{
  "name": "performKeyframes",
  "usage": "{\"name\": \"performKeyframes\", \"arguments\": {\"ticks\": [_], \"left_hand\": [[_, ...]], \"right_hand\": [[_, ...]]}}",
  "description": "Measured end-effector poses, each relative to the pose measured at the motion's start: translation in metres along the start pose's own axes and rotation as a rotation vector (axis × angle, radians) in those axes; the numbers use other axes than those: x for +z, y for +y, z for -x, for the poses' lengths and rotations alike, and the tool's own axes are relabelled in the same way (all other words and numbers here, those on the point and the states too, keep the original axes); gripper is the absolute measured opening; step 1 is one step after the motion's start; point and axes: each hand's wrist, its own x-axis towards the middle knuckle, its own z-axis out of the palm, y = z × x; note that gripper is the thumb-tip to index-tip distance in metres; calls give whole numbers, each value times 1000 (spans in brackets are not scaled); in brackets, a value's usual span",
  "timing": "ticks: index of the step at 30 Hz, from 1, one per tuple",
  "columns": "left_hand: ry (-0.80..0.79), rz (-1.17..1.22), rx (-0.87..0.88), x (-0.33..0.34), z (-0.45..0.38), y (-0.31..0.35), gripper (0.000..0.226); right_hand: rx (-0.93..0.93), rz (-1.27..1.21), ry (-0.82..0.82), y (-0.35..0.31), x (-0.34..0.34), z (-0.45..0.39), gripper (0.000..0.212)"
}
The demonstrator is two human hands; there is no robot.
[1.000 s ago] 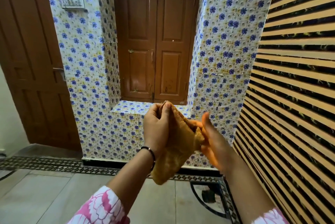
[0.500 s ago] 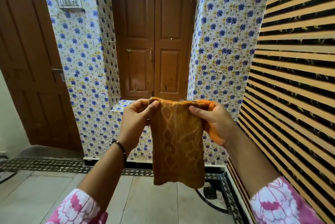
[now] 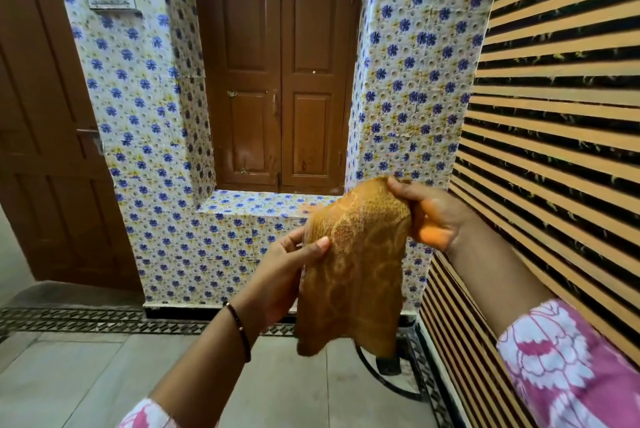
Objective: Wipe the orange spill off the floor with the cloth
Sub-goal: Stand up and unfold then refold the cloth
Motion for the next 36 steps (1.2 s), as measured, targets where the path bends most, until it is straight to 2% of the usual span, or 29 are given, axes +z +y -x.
{"name": "performKeyframes", "arguments": {"ticks": [2, 4, 7, 9, 12, 14, 18, 21, 24, 26, 28, 29, 32, 34, 36], "left_hand": [[54, -30, 4, 4, -4, 2, 40], [114, -67, 8, 6, -7, 3, 40], [158, -68, 6, 5, -11, 2, 39], [186, -84, 0, 3, -11, 2, 36], [192, -119, -33, -5, -8, 5, 34], [151, -173, -68, -12, -5, 7, 44], [112, -275, -92, -20, -2, 11, 36], [120, -331, -39, -19, -3, 13, 38], [121, -366, 157, -11, -3, 16, 35], [102, -369, 297, -3, -2, 22, 27], [62, -342, 392, 3, 0, 29, 12], [45, -332, 433, 5, -1, 32, 12], [68, -375, 506, 5, -4, 37, 38], [106, -387, 477, 5, -3, 36, 24], [138, -404, 395, 5, -2, 33, 22]], "right_hand": [[49, -103, -24, 18, -14, 1, 26], [122, -195, -77, 49, -25, 4, 46], [331, -253, -209, 102, -30, 11, 71], [402, -283, -260, 120, -24, 18, 68], [243, -215, -164, 111, -14, 20, 38], [143, -153, -56, 97, -12, 18, 26], [82, -27, -61, 82, -20, 17, 36], [19, 83, -46, 78, -21, 18, 42], [-352, 127, 33, 70, -16, 21, 45], [-583, 103, -15, 57, -11, 27, 49], [-715, 104, -93, 47, -8, 33, 40], [-747, 117, -96, 44, -8, 34, 39], [-728, 93, -26, 44, -11, 32, 44], [-640, 60, 49, 48, -12, 32, 35], [-533, 76, 101, 52, -15, 32, 25]]}}
